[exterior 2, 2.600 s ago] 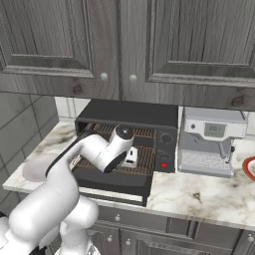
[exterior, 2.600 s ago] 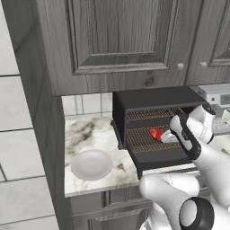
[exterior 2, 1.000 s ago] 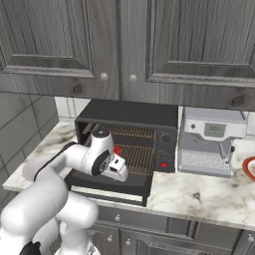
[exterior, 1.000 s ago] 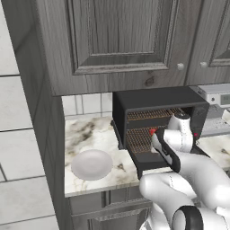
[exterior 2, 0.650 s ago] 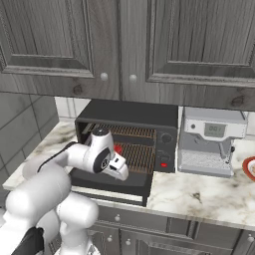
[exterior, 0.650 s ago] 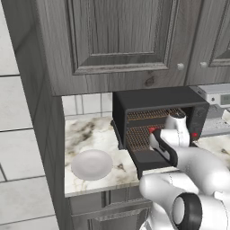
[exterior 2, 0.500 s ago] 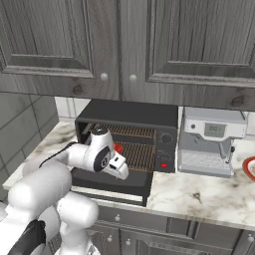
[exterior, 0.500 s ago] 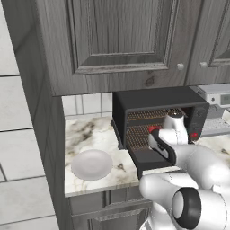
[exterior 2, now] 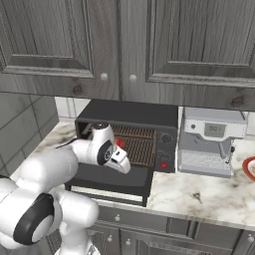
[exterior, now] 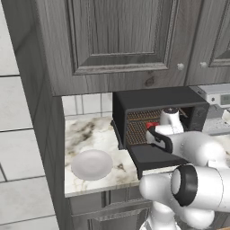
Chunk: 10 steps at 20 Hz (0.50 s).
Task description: Open the toaster oven door. Place the bread on the top rack in the toaster oven and place the steak on the bottom rack.
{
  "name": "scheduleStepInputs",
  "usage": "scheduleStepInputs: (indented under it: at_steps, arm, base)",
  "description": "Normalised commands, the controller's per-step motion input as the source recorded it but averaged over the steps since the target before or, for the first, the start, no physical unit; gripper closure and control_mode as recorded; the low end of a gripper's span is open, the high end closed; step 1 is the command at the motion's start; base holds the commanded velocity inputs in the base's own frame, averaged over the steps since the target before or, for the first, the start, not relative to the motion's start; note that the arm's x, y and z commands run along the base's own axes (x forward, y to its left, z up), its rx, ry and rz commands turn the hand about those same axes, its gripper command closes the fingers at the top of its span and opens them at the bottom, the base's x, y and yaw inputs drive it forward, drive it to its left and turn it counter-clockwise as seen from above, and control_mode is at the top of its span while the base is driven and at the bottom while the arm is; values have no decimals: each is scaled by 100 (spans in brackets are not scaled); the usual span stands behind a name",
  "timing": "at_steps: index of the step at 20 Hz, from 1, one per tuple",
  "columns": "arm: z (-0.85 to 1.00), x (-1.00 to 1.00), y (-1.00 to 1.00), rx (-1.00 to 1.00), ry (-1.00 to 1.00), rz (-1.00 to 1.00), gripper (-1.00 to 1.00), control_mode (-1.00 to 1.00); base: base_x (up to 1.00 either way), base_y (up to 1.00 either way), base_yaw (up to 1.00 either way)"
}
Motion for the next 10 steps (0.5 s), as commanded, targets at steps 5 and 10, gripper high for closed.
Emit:
scheduleStepInputs:
  at_steps: [5,10]
  arm:
    - [-17,18,-3,0,0,-7,-100,-100]
    - [-14,20,0,0,0,-11,-100,-100]
  base:
    - [0,0,0]
    - [0,0,0]
